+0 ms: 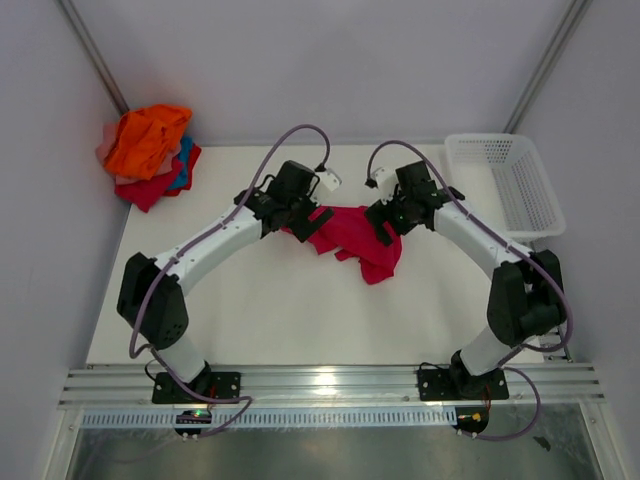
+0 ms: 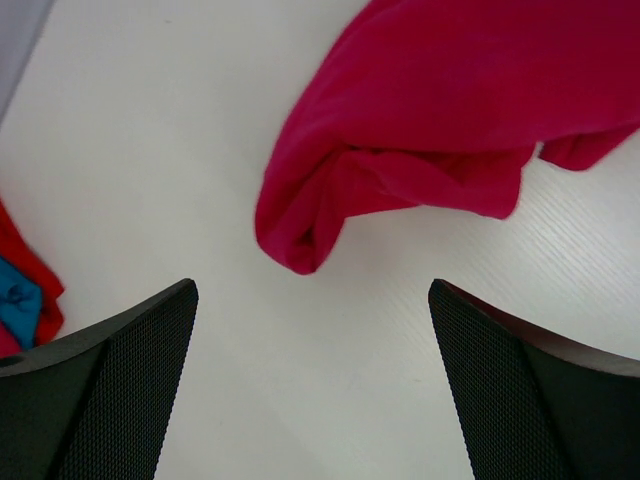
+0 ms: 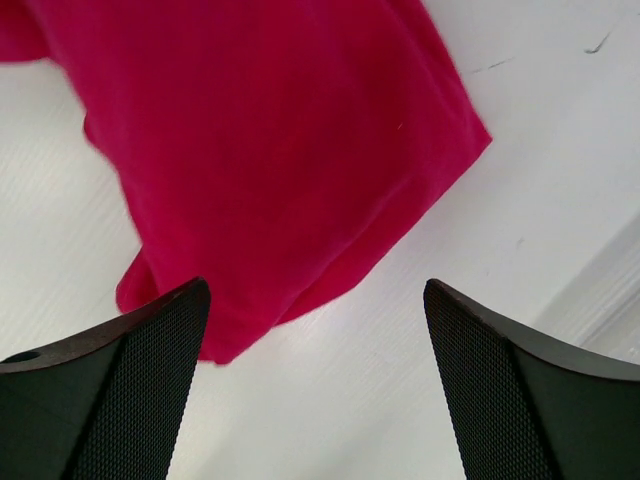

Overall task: Fold and stack the t-shirts
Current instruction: Flatten out the tshirt

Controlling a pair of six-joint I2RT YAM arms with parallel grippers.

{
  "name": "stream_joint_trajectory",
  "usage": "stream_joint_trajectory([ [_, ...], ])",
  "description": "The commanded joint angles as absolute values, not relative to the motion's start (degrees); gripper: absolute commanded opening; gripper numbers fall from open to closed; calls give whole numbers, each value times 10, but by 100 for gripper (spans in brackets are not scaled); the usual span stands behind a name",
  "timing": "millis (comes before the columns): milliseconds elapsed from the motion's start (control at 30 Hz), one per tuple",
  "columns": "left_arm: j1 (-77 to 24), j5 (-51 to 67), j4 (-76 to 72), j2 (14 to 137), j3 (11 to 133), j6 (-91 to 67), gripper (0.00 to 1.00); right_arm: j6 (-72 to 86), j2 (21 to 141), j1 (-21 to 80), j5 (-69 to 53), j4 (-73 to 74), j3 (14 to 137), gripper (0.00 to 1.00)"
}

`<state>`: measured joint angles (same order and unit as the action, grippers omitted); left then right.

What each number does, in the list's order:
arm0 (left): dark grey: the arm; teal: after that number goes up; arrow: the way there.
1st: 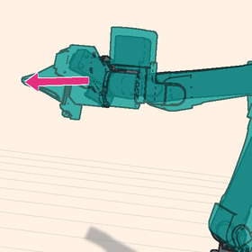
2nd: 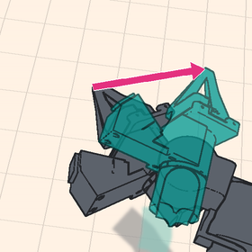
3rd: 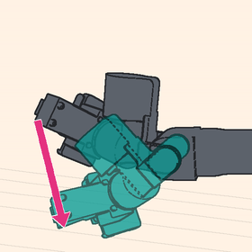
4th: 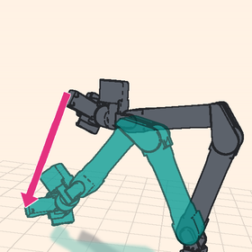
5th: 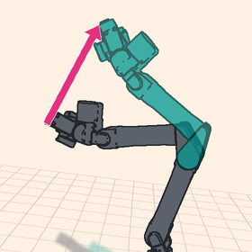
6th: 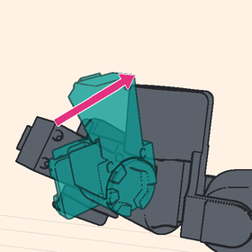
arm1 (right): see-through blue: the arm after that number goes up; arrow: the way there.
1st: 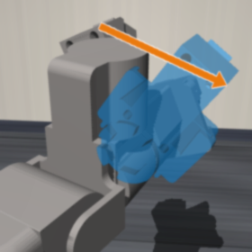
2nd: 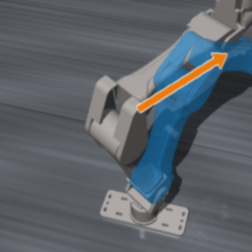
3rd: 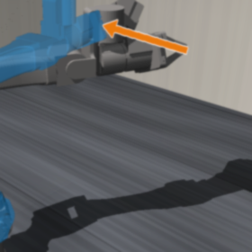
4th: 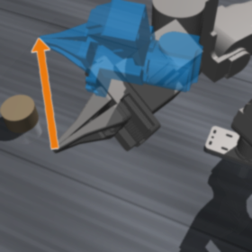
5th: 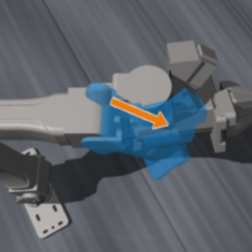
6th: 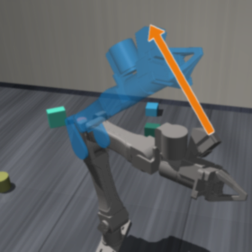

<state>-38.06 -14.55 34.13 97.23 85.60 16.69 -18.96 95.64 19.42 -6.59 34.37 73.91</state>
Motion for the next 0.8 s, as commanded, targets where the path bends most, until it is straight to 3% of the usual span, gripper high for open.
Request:
stream_joint_trajectory([
  [0,-370,-9,325,904,810,154,99,-259,861,208,-123,333,659,91],
  [200,-363,126,359,896,759,152,99,-306,779,243,-124,337,580,91],
  [767,-362,70,195,1057,742,-15,99,-263,866,295,70,170,541,91],
])
